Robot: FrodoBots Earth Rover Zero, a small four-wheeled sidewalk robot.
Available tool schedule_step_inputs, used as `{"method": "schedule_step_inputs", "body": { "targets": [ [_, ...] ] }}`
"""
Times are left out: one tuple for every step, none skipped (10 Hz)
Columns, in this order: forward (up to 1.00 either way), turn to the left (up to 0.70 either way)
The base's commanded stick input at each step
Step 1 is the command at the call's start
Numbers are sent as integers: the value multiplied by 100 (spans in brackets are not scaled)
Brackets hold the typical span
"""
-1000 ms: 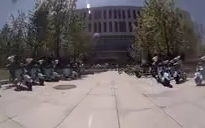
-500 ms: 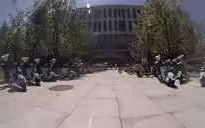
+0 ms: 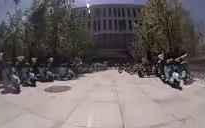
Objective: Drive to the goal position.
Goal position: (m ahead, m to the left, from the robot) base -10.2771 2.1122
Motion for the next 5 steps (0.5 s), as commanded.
{"method": "schedule_step_inputs", "body": {
  "targets": [
    [49,0],
    [49,0],
    [49,0],
    [49,0],
    [48,0]
  ]
}}
